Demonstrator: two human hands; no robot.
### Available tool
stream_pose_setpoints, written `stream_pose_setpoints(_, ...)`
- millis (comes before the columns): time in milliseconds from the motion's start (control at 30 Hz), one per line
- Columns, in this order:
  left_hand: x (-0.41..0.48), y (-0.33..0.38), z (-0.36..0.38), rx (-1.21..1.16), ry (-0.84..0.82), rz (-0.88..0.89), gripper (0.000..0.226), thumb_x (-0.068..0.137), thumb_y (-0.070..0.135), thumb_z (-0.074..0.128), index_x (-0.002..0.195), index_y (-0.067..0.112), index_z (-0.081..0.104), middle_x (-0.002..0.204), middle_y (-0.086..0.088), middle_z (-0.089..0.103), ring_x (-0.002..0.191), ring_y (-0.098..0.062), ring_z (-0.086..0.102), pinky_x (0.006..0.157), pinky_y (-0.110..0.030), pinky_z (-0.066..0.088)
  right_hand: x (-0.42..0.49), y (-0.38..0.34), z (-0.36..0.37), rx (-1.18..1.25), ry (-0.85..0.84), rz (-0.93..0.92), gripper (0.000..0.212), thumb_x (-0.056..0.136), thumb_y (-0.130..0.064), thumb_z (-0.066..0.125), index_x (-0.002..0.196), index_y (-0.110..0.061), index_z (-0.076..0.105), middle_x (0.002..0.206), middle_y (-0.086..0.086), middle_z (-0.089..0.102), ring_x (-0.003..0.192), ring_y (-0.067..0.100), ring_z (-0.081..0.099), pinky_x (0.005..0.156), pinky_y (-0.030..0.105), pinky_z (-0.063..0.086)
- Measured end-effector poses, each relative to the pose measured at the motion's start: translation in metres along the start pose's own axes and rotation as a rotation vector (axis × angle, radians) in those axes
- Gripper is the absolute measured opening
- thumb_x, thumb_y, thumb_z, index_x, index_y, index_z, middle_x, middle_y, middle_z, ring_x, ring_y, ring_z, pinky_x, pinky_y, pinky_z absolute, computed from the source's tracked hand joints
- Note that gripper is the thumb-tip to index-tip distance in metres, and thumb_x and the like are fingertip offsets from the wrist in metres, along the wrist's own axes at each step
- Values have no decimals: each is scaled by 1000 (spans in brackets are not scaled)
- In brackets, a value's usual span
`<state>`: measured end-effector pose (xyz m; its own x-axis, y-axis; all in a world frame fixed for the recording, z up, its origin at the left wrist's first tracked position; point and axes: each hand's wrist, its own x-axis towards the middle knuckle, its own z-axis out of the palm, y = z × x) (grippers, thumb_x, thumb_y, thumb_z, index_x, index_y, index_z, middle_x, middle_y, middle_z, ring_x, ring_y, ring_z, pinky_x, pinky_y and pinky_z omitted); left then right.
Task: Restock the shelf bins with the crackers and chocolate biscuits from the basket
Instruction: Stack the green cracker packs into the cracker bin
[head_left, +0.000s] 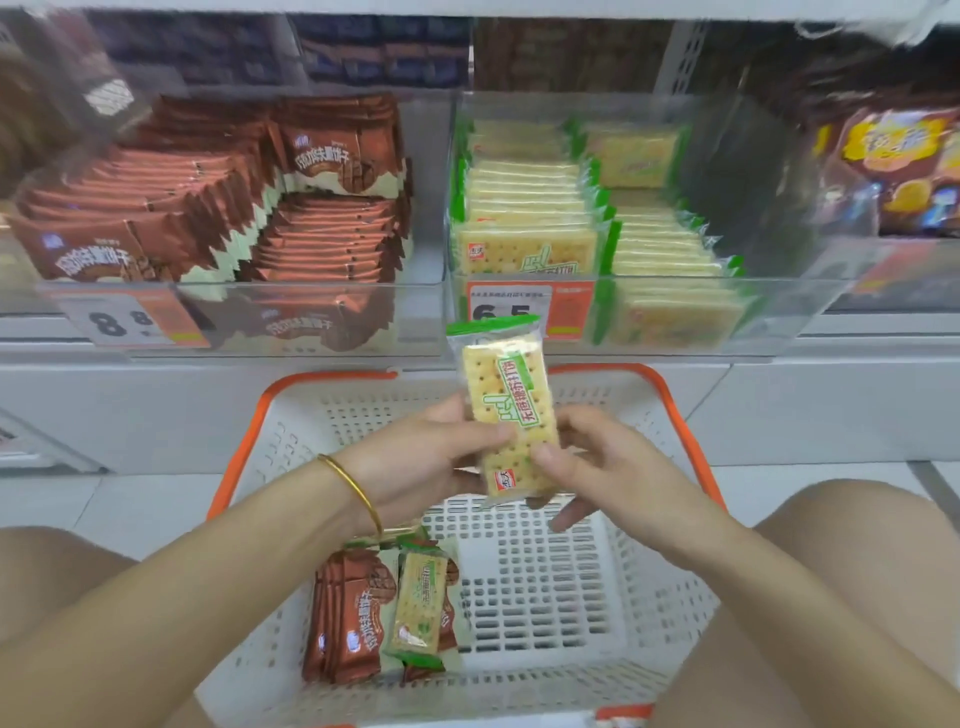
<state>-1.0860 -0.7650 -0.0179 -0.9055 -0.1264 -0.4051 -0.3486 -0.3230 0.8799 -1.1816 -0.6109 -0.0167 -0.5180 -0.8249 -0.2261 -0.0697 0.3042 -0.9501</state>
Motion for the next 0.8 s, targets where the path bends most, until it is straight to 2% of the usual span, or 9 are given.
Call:
stream_pose_setpoints(100, 8, 28, 14, 198, -62, 68, 42, 84, 19, 62, 125, 14, 53, 118, -7, 66, 104, -23, 64, 87, -35, 52, -2, -9, -16, 144, 198, -135, 42, 74, -45, 63, 109, -23, 55, 101, 2, 66, 83, 12, 68, 63, 31, 58)
stream_pose_setpoints(167, 15, 53, 23, 419, -96, 110, 30, 93, 14, 57, 122, 10, 55, 115, -8, 67, 97, -17, 65, 78, -26, 53, 5, -17, -37, 276, 277, -192, 44, 81, -41, 68, 117, -18, 54, 98, 4, 70, 78, 17, 68, 58, 28, 55)
stream_pose_setpoints(300, 38, 114, 44, 776, -113, 210, 24, 90, 15, 62, 113, 8, 60, 104, -9, 68, 86, -16, 64, 68, -25, 54, 20, -43, -93, 309, 271, -307, 53, 74, -21, 67, 124, -22, 49, 91, 11, 69, 72, 22, 67, 57, 31, 54)
stream_pose_setpoints(367, 52, 142, 53, 891, -60, 283, 34, 78, 25, 72, 104, 7, 60, 89, -8, 66, 73, -16, 59, 60, -27, 47, 27, -57, -116, 328, 239, -294, 55, 75, -23, 67, 126, -30, 47, 94, 9, 69, 73, 22, 66, 55, 31, 53)
stream_pose_setpoints(433, 66, 163, 58, 957, 15, 334, 37, 76, 27, 76, 104, 11, 59, 87, -4, 67, 72, -17, 60, 63, -29, 46, 38, -69, -134, 292, 230, -280, 44, 79, -25, 70, 119, -24, 52, 88, 3, 69, 68, 18, 64, 50, 27, 50)
stream_pose_setpoints(533, 87, 180, 56, 1077, 219, 452, 34, 81, 29, 71, 111, 20, 55, 98, 3, 68, 89, -13, 64, 79, -30, 51, 62, -80, -153, 233, 358, -262, 24, 82, -12, 68, 103, -10, 55, 83, 8, 68, 61, 16, 65, 49, 23, 52)
stream_pose_setpoints(633, 95, 177, 45, 1254, 460, 538, 45, 89, 33, 61, 128, 17, 48, 127, -2, 55, 118, -18, 51, 103, -32, 39, 87, -81, -173, 261, 584, -235, 24, 87, -8, 66, 105, -7, 51, 86, 12, 67, 61, 18, 66, 56, 26, 58)
stream_pose_setpoints(700, 98, 163, 34, 1390, 463, 520, 49, 92, 35, 54, 135, 14, 45, 138, -7, 47, 129, -22, 41, 109, -32, 30, 105, -79, -187, 257, 666, -226, 28, 87, -7, 67, 108, -7, 49, 90, 10, 68, 65, 19, 68, 60, 28, 60)
stream_pose_setpoints(800, 104, 143, 18, 1524, 393, 502, 59, 93, 53, 33, 135, 15, 45, 139, -6, 46, 130, -25, 39, 109, -36, 29, 136, -78, -201, 277, 673, -198, 27, 89, -4, 63, 111, -6, 46, 90, 8, 65, 68, 19, 68, 60, 28, 60)
